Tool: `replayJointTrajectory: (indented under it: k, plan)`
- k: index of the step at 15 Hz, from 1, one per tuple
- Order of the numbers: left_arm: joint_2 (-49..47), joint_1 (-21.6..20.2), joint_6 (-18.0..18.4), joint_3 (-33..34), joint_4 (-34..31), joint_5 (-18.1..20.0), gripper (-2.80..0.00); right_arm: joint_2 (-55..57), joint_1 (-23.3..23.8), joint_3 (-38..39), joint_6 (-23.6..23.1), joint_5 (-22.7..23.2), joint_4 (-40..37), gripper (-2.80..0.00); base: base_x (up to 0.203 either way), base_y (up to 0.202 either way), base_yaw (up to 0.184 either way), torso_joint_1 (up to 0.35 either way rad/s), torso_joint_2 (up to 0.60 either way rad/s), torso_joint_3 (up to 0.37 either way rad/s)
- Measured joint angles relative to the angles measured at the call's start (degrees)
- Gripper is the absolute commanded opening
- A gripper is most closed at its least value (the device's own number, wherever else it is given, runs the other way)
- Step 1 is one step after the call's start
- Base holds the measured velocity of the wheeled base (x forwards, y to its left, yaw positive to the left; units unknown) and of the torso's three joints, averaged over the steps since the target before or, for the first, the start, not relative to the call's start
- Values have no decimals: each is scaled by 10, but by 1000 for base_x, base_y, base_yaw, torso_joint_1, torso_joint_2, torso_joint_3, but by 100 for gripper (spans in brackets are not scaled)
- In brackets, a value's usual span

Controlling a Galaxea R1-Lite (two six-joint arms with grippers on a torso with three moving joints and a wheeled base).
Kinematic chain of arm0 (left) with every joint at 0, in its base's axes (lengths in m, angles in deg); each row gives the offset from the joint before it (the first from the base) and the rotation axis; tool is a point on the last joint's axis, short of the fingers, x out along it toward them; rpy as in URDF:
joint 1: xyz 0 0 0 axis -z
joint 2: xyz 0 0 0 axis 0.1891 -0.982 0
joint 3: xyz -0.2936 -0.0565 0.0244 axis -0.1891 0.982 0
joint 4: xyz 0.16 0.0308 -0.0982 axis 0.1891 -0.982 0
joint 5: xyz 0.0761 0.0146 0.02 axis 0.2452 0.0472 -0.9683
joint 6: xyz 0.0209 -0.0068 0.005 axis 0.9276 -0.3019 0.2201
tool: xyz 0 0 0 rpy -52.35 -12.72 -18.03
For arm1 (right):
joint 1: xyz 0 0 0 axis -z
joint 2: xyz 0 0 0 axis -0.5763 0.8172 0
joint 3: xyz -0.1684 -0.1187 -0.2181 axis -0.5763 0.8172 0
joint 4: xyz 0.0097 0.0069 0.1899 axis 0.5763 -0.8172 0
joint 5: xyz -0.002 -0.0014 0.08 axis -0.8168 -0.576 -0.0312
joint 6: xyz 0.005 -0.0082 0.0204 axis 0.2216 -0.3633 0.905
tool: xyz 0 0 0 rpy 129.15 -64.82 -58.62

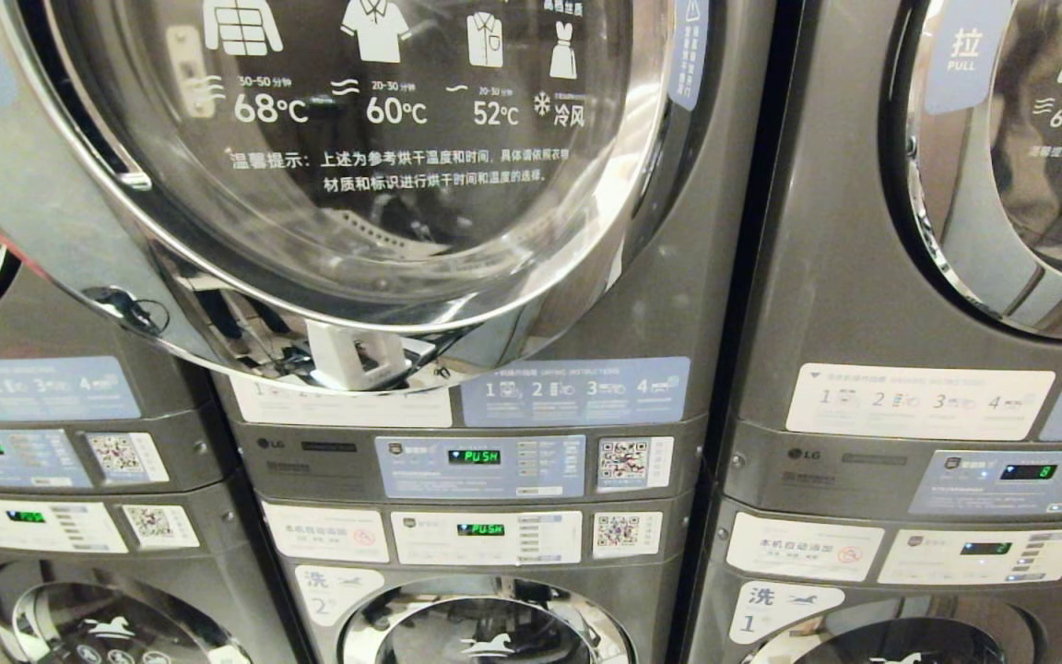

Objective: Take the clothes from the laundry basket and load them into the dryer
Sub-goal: Open the dryer

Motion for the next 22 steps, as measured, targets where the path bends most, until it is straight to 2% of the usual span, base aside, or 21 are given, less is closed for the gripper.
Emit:
replayJointTrajectory:
  k: [4, 6, 8, 10, 14, 16, 19, 20, 21, 22]
  plan:
    - [0, 0, 9, 0, -2, 2, -280, 0, 0, 0, -43, 5, -2, -280, 0, 0, 0, 0, 0, 0]
    - [0, 1, 33, -7, 0, 17, -280, 0, 0, 0, -30, 3, -2, -280, 0, 0, 0, 0, 0, 0]
    - [-7, 0, 34, -58, -7, 52, -280, 0, 0, 0, -1, 2, -1, -280, 0, 0, 0, 0, 0, 0]
    - [-49, 2, 13, -118, -10, 69, -280, 0, 0, 0, 2, 1, 0, -280, 0, 0, 0, 0, 0, 0]
    - [-216, 3, -69, -238, 26, 67, -280, 0, 0, 0, 2, 1, 0, -280, 0, 0, 0, 0, 0, 0]
    - [-332, -2, -98, -290, 72, 39, -280, 0, 0, 0, 2, 1, 0, -280, 0, 0, 0, 0, 0, 0]
    - [-499, -21, -109, -366, 146, -11, -280, 0, 0, 0, 2, 1, 0, -280, 0, 0, 0, 0, 0, 0]
    - [-543, -27, -110, -386, 176, -15, -280, 0, 0, 0, 2, 1, 0, -280, 0, 0, 0, 0, 0, 0]
    - [-586, -34, -111, -404, 218, -6, -280, 0, 0, 0, 2, 1, 0, -280, 0, 0, 0, 0, 0, 0]
    - [-615, -39, -111, -412, 254, 20, -280, 0, 0, 0, 2, 1, 0, -280, 0, 0, 0, 0, 0, 0]
